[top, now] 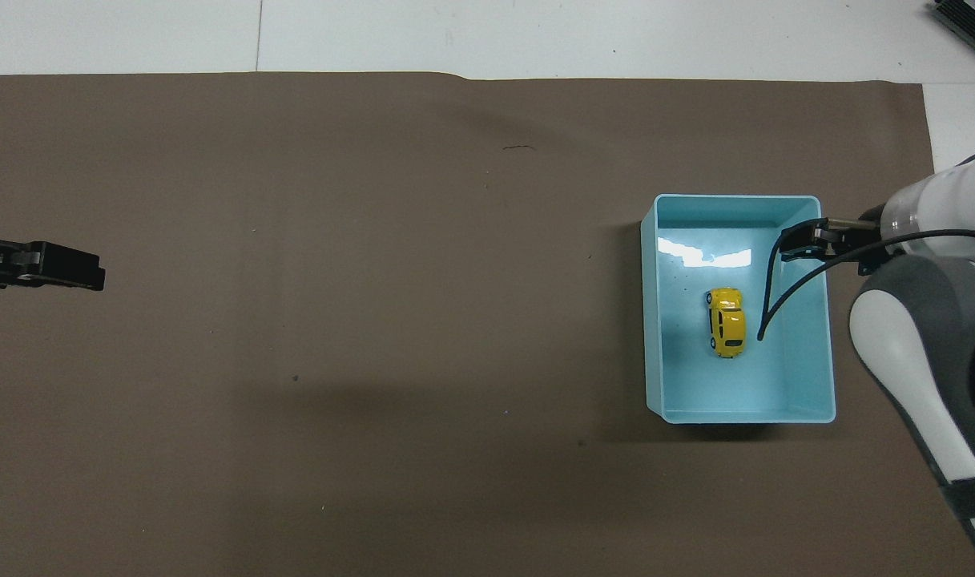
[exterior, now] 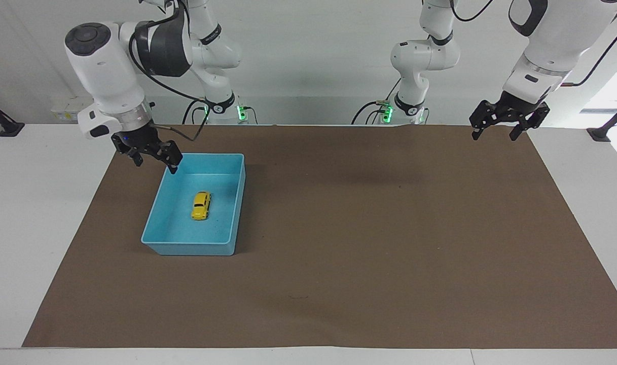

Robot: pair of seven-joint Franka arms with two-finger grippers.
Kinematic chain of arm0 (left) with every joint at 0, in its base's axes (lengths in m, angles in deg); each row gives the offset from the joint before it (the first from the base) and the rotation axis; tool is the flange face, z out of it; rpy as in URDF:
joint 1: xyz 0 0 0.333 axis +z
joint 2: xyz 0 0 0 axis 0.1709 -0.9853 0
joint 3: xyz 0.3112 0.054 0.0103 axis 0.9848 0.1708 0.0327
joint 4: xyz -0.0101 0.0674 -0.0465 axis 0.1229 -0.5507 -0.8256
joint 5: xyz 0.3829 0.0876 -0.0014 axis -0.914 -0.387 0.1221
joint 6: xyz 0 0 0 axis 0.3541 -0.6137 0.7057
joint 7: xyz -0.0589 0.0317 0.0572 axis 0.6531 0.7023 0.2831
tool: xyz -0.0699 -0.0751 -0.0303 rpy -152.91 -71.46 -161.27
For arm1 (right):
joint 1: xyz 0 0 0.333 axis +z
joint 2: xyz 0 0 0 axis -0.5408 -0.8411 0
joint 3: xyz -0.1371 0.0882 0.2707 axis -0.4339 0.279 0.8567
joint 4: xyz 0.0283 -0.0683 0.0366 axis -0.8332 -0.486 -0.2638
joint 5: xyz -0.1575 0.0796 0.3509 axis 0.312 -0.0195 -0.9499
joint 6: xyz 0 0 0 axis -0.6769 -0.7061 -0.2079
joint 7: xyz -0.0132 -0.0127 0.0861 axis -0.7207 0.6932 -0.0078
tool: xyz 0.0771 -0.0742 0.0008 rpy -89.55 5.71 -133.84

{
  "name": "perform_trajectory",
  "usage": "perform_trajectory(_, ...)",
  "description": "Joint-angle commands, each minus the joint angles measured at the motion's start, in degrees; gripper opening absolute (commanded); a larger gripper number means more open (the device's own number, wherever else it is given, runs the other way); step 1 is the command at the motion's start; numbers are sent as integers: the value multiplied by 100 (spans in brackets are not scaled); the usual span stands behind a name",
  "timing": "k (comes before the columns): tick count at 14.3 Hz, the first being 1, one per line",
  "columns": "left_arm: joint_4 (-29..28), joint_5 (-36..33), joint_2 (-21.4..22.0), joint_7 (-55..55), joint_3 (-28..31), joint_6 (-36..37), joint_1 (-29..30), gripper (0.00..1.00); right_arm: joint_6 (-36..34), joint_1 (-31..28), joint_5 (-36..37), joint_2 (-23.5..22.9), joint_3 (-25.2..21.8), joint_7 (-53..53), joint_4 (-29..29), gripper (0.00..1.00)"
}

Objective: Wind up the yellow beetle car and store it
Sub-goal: 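Open the right gripper and withdraw it from the bin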

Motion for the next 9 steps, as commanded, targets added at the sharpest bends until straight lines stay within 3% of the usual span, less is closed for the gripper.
perform_trajectory(1,-139,-70,94,-44,21,-103,-9,100,-838,-44,-95,-52,24,-84,733,100)
perform_trajectory(3,-139,-70,94,-35,21,-103,-9,100,-1104,-53,-121,-35,7,-93,936,100)
perform_trajectory(6,-139,-70,94,-44,21,-103,-17,100,-764,-97,-139,299,-20,-102,419,100)
perform_trajectory(9,-139,-70,94,-44,21,-103,-17,100,-771,-123,-139,264,-20,-49,462,100)
